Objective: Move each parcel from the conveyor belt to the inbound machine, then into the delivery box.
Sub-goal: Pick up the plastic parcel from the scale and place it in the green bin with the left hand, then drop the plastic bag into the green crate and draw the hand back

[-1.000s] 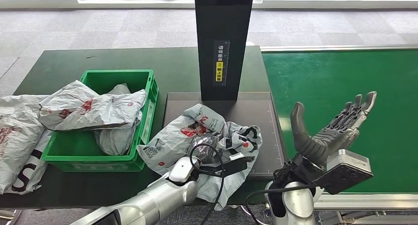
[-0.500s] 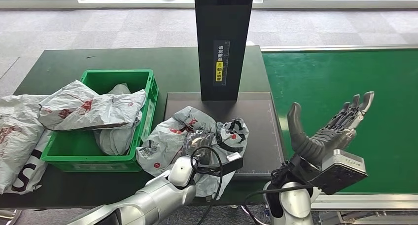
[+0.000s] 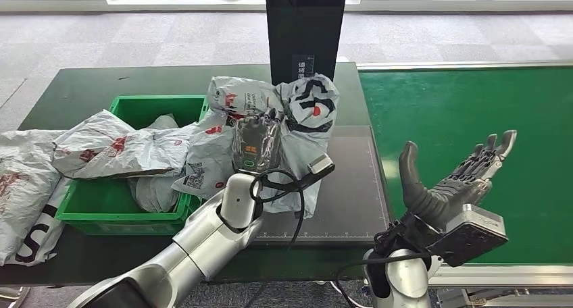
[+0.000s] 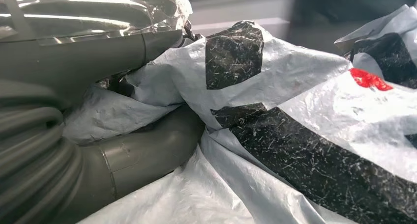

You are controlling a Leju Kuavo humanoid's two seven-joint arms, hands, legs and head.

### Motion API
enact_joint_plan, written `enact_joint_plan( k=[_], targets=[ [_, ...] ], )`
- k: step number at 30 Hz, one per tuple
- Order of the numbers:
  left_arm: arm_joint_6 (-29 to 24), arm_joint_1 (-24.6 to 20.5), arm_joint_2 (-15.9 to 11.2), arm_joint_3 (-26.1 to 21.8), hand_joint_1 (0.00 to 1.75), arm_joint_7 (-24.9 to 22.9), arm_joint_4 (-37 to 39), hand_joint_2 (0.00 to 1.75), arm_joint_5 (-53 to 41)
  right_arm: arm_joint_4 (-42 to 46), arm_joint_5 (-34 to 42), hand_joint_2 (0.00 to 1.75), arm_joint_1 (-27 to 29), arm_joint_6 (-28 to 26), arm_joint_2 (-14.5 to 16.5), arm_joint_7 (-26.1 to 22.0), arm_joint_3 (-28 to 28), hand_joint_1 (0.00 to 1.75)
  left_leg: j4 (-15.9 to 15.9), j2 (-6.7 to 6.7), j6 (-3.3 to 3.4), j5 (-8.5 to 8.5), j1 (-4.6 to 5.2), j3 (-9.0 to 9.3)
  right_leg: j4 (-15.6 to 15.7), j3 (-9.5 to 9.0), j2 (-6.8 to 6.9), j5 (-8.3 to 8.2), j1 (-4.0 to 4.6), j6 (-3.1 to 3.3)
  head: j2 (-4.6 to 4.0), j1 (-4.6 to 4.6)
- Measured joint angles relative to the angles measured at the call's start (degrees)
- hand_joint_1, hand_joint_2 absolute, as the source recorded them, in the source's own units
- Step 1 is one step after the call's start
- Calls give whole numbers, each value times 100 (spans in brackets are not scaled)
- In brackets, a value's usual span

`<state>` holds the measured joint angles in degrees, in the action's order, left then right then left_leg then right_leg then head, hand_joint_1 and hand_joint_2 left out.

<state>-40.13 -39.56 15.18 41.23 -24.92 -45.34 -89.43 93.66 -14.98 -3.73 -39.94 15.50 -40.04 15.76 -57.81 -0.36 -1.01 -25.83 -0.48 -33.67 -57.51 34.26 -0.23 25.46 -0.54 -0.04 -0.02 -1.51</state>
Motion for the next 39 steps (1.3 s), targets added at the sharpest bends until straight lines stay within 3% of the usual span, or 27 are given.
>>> enact_joint_plan(
  k=[7,13,35,39],
  targets=[
    [0,-207,-741,22,175,-295,-2020,175,-3,-16,-231,175,52,-2,6,0,-106,0,0,2,-2,0,-1,-1,-3,6,-2,1,0,2,0,0],
    [0,-417,-1142,99,175,-450,-2885,175,-3,16,-379,175,85,-1,17,0,-224,0,0,2,-1,0,0,-1,-2,5,-2,1,-4,2,0,0],
    [0,-460,-1408,211,175,-472,-3303,175,-3,26,-404,175,105,-2,22,0,-334,0,0,2,-1,1,0,0,-2,5,-3,0,-4,1,0,0],
    [0,-631,-1491,340,175,-854,-3265,175,-3,33,-436,175,109,-2,28,0,-341,0,0,1,-1,1,0,0,-2,5,-2,0,-4,1,0,0]
  ],
)
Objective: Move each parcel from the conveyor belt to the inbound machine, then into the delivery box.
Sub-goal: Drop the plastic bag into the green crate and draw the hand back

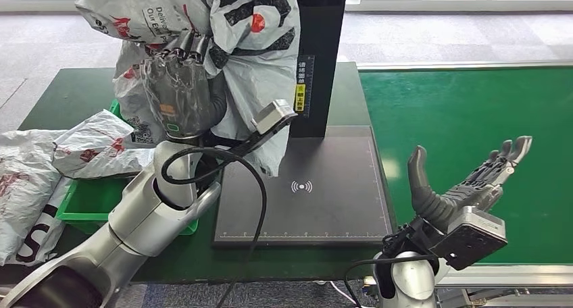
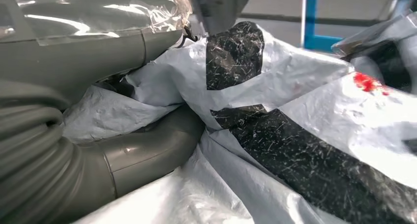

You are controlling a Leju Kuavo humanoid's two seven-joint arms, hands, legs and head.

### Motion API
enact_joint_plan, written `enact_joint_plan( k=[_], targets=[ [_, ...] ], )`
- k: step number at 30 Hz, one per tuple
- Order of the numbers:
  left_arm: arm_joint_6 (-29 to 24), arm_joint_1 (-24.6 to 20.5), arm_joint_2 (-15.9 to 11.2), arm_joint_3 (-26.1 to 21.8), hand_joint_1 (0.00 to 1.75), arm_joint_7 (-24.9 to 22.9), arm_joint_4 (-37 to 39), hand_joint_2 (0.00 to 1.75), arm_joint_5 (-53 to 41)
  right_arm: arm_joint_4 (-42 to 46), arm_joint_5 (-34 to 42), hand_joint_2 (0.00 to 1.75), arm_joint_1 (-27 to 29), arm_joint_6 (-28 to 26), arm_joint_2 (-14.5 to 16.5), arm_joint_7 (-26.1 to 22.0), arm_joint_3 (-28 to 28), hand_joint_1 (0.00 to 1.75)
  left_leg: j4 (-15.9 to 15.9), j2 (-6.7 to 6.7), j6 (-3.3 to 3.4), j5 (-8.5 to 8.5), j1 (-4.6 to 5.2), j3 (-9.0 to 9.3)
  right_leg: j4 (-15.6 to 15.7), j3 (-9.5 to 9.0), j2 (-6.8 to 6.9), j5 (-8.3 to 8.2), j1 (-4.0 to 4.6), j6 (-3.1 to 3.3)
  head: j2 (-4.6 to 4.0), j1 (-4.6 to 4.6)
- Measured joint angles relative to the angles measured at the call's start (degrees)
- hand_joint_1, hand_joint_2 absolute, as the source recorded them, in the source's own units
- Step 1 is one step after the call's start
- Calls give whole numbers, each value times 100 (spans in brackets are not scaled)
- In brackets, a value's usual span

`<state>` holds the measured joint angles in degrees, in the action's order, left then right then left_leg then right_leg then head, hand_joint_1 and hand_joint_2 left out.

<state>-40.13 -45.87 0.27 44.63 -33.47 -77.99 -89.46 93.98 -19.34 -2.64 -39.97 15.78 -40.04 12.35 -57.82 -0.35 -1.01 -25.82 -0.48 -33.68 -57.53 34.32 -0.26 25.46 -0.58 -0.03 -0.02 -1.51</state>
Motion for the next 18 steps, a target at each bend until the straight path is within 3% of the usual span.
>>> enact_joint_plan(
  k=[5,8,10,13,16,18],
  targets=[
    [2,-325,-95,87,175,-25,715,175,2,15,91,175,5,-1,3,0,8,0,0,3,-3,3,0,4,-1,-3,-2,-2,0,3,0,0],
    [2,-329,-41,-448,175,714,1300,175,9,15,189,175,6,0,3,0,42,0,0,8,-9,7,0,3,-2,1,-7,-6,2,8,0,0],
    [2,-368,-3,-1172,175,1089,1794,175,117,13,217,175,10,3,-1,0,63,0,1,10,-13,9,-2,2,-6,3,-11,-7,4,10,0,1],
    [4,-397,-74,-2641,175,1373,2641,175,495,2,269,175,63,65,-17,0,95,0,7,49,-26,7,-2,15,-13,9,-51,-14,5,22,0,-1],
    [4,-269,-188,-4108,175,2111,3020,175,421,-18,299,175,146,128,-25,1,102,0,10,85,-45,10,-9,11,-14,32,-87,-23,12,42,0,-3],
    [3,-237,-166,-4784,175,2263,3155,175,199,-38,298,175,154,150,-26,0,101,0,10,48,-52,19,-16,-2,-14,35,-53,-18,26,50,0,-3]
  ],
)
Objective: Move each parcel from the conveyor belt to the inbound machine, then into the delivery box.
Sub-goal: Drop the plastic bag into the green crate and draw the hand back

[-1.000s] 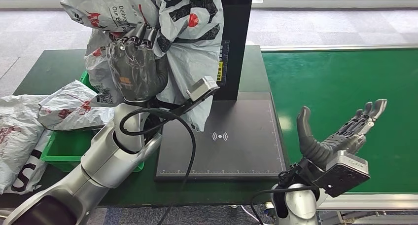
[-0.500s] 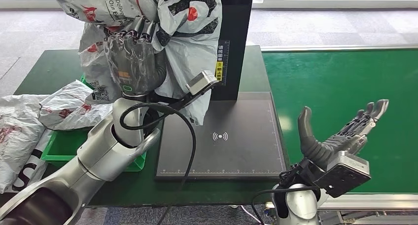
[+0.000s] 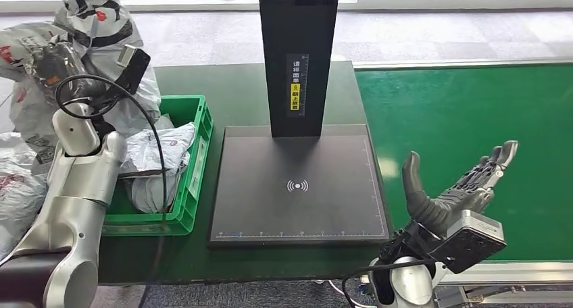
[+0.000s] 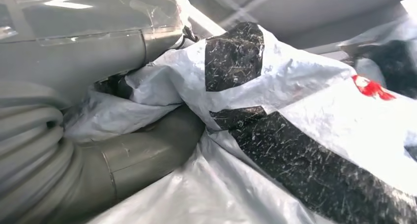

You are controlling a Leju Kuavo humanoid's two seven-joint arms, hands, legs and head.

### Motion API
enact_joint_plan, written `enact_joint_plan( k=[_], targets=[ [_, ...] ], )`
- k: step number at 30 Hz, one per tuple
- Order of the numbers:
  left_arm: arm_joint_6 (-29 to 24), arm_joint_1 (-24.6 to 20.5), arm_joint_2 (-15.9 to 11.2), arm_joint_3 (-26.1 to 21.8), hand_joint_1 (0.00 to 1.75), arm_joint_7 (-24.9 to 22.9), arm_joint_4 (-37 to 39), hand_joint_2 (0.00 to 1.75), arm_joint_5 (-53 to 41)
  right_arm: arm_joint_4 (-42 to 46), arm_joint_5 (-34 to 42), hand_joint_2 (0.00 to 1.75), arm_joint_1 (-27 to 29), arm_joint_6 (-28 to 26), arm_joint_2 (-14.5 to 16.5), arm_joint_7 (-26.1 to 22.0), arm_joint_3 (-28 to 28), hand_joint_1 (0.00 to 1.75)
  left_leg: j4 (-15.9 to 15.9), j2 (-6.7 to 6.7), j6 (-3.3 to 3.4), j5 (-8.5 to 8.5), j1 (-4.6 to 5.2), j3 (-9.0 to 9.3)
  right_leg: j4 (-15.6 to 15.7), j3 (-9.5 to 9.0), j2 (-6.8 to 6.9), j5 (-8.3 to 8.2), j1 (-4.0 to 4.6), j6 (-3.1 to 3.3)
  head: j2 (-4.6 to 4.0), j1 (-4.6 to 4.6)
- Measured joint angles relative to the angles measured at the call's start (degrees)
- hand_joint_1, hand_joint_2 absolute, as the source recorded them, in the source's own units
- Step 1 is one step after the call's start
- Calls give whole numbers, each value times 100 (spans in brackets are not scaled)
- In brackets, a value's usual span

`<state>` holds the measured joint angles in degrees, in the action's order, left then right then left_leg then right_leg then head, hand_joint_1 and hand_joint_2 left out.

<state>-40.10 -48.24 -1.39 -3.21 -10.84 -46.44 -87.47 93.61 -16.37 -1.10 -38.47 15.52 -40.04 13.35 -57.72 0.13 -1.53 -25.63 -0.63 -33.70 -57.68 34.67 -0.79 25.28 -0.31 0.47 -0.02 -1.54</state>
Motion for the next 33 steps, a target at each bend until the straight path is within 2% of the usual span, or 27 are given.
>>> enact_joint_plan(
  k=[3,10,11,14,15,21,25,33],
  targets=[
    [-1,15,54,-578,175,-39,112,175,-178,-31,-11,175,-3,38,0,-1,-1,0,0,-44,-2,5,0,-12,0,-6,44,7,6,3,0,0],
    [-3,26,123,-1234,175,-34,132,175,-197,-80,-78,175,-3,174,3,-1,-39,0,-1,-41,-2,5,3,-15,0,-4,42,5,3,1,0,1],
    [-3,31,134,-1319,162,1,110,175,-197,-87,-89,175,-2,191,3,-1,-48,0,-1,-42,-2,5,3,-15,0,-4,42,5,3,1,0,1],
    [-3,54,156,-1484,31,62,48,175,-197,-102,-101,175,-1,227,4,0,-68,0,-1,-43,-2,5,2,-16,0,-4,43,5,3,1,0,1],
    [-3,64,162,-1511,0,75,25,175,-197,-108,-104,175,-1,236,4,0,-74,0,-1,-43,-2,5,1,-16,0,-4,43,5,3,1,0,1],
    [-3,102,256,-1630,0,258,-136,175,-197,-134,-112,175,0,246,7,0,-98,0,-1,-43,-2,6,2,-16,0,-4,44,5,3,1,0,1],
    [-3,103,309,-1709,0,295,-184,0,-197,-148,-113,175,0,245,8,-1,-102,0,-1,-43,-2,6,2,-16,0,-4,44,5,3,0,0,1],
    [-3,103,398,-1813,0,501,-182,0,-194,-170,-130,175,2,247,13,1,-133,0,-1,-43,-2,6,2,-15,0,-4,44,5,3,1,0,1]
  ],
)
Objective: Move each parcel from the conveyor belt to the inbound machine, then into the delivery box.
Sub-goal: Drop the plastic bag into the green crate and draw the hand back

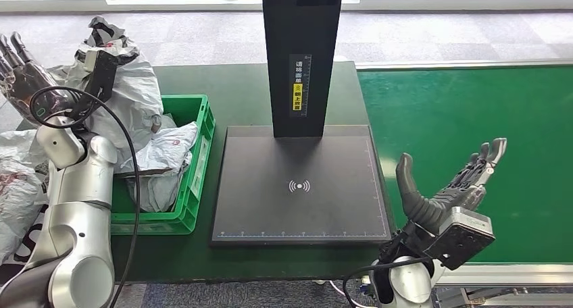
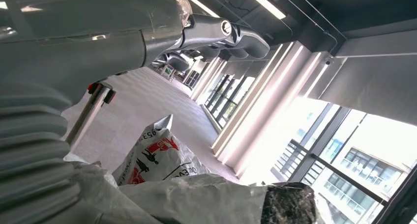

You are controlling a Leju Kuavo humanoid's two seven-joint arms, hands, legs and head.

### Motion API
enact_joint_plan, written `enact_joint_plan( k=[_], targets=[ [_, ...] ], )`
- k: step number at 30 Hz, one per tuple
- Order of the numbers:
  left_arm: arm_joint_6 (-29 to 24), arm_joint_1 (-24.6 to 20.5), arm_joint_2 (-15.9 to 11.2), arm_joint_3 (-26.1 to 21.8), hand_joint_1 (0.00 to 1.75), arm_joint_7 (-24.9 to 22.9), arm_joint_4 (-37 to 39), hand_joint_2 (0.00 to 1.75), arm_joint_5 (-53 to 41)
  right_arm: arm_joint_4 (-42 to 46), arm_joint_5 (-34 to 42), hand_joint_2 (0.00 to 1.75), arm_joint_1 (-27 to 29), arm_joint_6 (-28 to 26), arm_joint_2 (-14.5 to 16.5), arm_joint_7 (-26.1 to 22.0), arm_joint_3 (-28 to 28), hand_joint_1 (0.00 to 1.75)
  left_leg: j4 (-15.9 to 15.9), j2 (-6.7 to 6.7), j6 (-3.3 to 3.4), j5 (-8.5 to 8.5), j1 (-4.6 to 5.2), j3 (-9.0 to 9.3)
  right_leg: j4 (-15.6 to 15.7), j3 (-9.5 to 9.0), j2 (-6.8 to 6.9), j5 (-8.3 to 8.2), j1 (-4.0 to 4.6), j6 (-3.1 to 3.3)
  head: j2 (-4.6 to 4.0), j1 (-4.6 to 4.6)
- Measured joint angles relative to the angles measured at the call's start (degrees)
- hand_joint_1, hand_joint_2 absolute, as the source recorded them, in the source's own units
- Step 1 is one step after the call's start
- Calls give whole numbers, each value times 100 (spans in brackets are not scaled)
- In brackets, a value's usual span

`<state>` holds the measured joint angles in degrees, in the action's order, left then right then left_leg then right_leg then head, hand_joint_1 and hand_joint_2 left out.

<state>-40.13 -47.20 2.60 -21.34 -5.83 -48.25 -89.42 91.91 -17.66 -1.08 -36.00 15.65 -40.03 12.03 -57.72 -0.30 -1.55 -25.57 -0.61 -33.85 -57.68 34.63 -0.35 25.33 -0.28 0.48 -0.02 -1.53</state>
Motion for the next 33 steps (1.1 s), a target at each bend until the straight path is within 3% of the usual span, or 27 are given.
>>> enact_joint_plan(
  k=[28,33],
  targets=[
    [0,44,164,-14,0,-34,-144,0,-4,-87,-36,175,4,23,5,-1,-61,0,0,0,0,0,0,0,0,0,1,0,0,0,0,0],
    [0,43,161,-14,0,-251,-56,0,-4,-126,-36,175,2,36,7,0,-67,0,0,0,0,0,0,0,0,0,0,0,0,0,0,0]
  ],
)
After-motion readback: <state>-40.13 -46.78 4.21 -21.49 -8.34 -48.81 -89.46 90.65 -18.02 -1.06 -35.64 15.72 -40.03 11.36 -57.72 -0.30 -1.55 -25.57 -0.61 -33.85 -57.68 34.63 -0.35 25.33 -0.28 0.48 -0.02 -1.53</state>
